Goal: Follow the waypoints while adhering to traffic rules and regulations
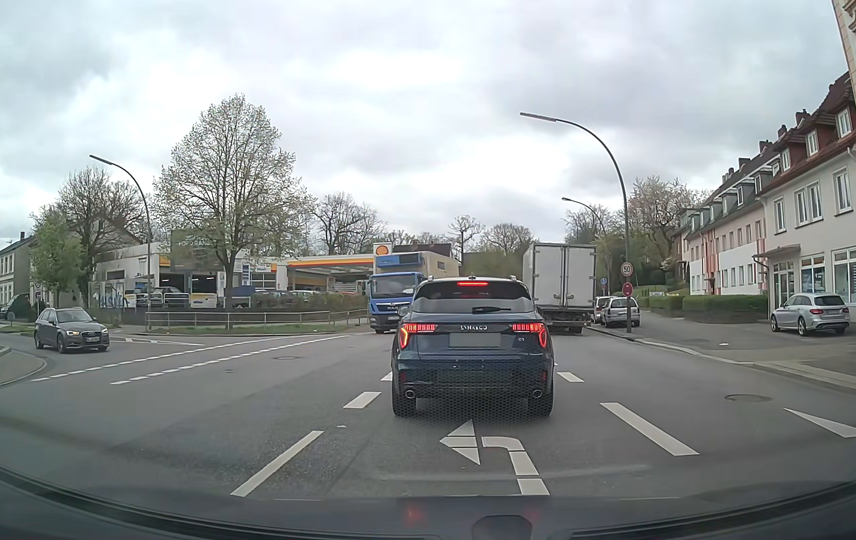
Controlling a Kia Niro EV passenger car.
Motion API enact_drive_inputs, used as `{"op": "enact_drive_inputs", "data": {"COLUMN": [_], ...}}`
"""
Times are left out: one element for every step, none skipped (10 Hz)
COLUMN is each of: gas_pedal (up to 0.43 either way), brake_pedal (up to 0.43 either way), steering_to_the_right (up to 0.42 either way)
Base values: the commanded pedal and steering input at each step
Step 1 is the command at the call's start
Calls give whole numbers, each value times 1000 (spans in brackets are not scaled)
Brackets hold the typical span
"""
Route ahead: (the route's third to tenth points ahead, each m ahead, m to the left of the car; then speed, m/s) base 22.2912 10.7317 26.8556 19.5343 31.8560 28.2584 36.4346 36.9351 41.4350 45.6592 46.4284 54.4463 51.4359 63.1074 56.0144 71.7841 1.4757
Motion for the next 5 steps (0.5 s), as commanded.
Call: {"op": "enact_drive_inputs", "data": {"gas_pedal": [0, 0, 0, 0, 0], "brake_pedal": [110, 134, 140, 140, 122], "steering_to_the_right": [12, 11, 9, 9, 9]}}
